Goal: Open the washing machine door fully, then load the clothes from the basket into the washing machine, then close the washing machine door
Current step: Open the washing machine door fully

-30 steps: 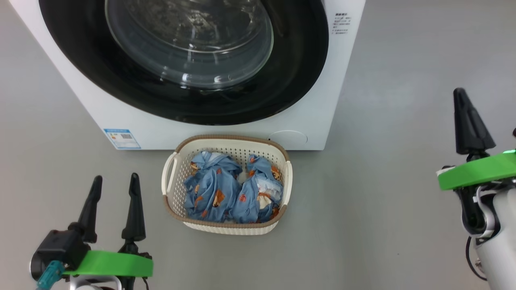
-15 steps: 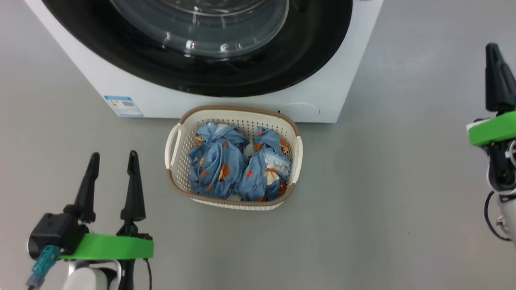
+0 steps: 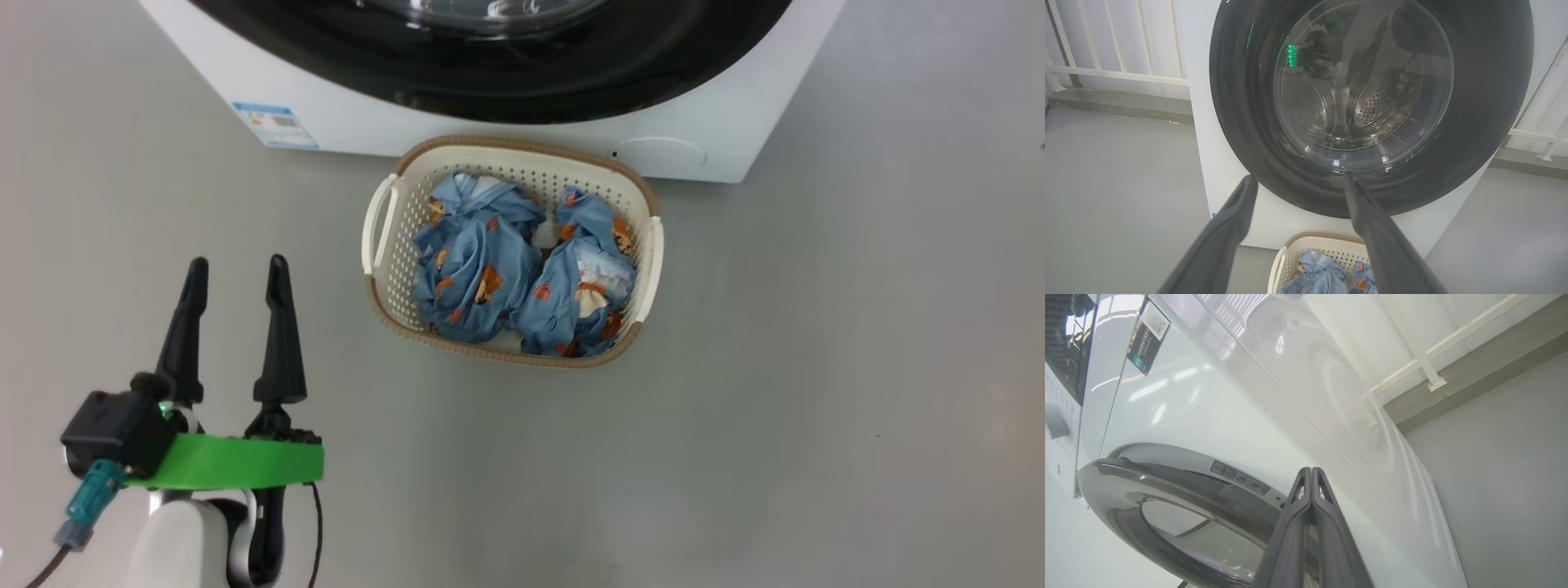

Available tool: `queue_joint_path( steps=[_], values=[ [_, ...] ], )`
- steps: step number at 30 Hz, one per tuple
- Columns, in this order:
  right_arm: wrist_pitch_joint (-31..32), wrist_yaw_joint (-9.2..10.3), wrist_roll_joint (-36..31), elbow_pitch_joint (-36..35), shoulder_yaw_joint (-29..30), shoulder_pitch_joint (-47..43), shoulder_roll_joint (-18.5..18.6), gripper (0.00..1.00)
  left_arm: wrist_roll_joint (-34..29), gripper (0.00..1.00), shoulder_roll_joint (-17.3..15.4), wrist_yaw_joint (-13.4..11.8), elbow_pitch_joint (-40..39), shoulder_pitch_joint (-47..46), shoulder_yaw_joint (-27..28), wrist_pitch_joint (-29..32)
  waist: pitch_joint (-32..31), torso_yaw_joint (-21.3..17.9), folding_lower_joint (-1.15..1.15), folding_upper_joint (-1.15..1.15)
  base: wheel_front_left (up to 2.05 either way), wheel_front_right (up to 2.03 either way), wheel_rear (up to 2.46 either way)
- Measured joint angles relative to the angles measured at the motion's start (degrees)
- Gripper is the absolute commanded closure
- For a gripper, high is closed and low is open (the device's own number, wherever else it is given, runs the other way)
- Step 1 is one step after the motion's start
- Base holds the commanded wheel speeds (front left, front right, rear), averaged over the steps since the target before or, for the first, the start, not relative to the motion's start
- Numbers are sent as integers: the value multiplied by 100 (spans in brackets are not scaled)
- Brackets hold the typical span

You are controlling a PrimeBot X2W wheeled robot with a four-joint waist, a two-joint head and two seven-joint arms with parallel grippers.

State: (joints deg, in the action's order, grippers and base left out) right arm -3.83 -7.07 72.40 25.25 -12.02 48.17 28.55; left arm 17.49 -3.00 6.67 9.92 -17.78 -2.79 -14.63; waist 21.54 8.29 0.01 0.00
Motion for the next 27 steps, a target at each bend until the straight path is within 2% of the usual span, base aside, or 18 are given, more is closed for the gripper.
queue_joint_path(
  steps=[4, 12, 18, 23, 27],
  values=[
    [532, 0, 659, -37, -130, 372, 175, 100, 1, 0, 46, 43, -7, -123, -4, 0, 201, 169, 0, 0, 0, 0, 0],
    [1278, 0, 1118, -148, -479, 906, 412, 100, 4, 0, 84, 54, -16, -238, -49, 0, 462, 399, 0, 0, 0, 0, 0],
    [1981, 0, 2046, -118, -389, 1254, 353, 100, 24, 0, 101, 69, -16, -275, -76, 0, 619, 526, 0, 0, 0, 0, 0],
    [2520, 0, 2430, 93, -209, 1423, 358, 100, 92, 0, 110, 69, -20, -352, -74, 0, 727, 615, 0, 0, 0, 0, 0],
    [2874, 0, 2455, 268, -205, 1725, 363, 100, 146, 0, 125, 69, -21, -357, -71, 0, 805, 669, -1, 0, 0, 0, 0]
  ],
)
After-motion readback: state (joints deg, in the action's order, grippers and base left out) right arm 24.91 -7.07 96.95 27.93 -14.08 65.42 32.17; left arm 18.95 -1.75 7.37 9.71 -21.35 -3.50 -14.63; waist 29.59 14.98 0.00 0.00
